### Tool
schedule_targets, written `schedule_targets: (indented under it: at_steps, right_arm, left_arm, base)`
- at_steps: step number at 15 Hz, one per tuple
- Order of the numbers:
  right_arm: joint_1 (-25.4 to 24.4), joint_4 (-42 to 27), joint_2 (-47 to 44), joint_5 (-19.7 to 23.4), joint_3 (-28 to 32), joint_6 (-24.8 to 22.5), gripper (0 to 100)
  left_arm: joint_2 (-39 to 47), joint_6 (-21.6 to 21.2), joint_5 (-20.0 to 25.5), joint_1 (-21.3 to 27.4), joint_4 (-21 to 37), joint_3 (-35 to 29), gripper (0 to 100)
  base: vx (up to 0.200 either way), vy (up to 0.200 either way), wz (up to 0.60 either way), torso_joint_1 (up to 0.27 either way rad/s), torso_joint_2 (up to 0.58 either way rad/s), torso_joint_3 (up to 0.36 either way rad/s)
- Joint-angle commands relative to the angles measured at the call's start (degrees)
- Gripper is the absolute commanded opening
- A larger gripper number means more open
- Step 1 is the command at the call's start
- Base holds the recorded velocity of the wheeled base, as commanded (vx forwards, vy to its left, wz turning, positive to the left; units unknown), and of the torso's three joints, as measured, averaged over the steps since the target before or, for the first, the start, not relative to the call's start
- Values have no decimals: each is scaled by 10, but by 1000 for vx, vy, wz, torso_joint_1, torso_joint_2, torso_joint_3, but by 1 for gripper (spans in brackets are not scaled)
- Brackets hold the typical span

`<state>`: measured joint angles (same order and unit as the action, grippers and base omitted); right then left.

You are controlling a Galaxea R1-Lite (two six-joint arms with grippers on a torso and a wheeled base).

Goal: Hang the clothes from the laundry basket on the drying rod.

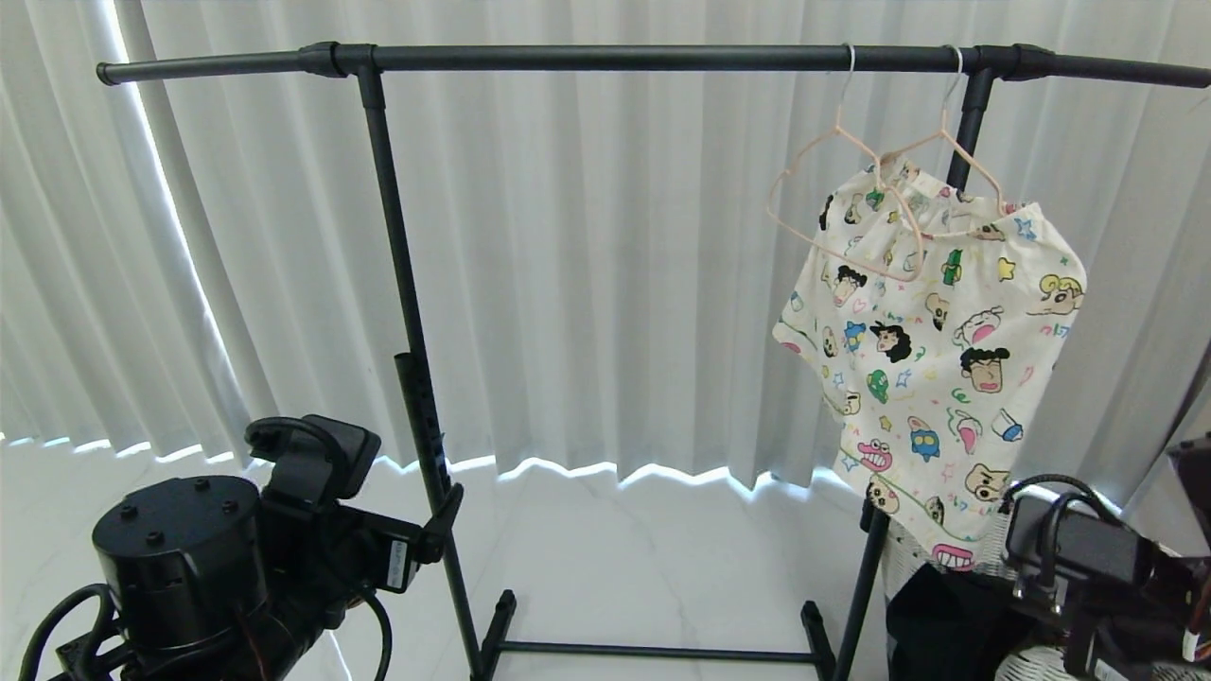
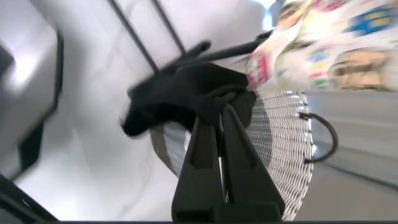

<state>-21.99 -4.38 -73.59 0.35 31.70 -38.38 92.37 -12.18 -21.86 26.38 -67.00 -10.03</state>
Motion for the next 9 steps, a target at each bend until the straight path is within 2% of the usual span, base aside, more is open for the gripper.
schedule_targets:
  at_steps: [1, 6, 9]
  right_arm:
    - [-11, -27, 2, 0, 67, 29, 0]
    - [-18, -60, -30, 1, 142, 72, 0]
    - [-53, -60, -81, 4, 194, 106, 0]
  left_arm:
    - [-1, 0, 0, 4, 0, -1, 100]
    - [0, 0, 0, 32, -7, 0, 100]
    - [-1, 1, 8, 60, -8, -3, 100]
  base:
    - [-200, 0, 0, -2, -7, 2]
    - [-200, 0, 0, -1, 4, 3]
    - [0, 0, 0, 0, 0, 0]
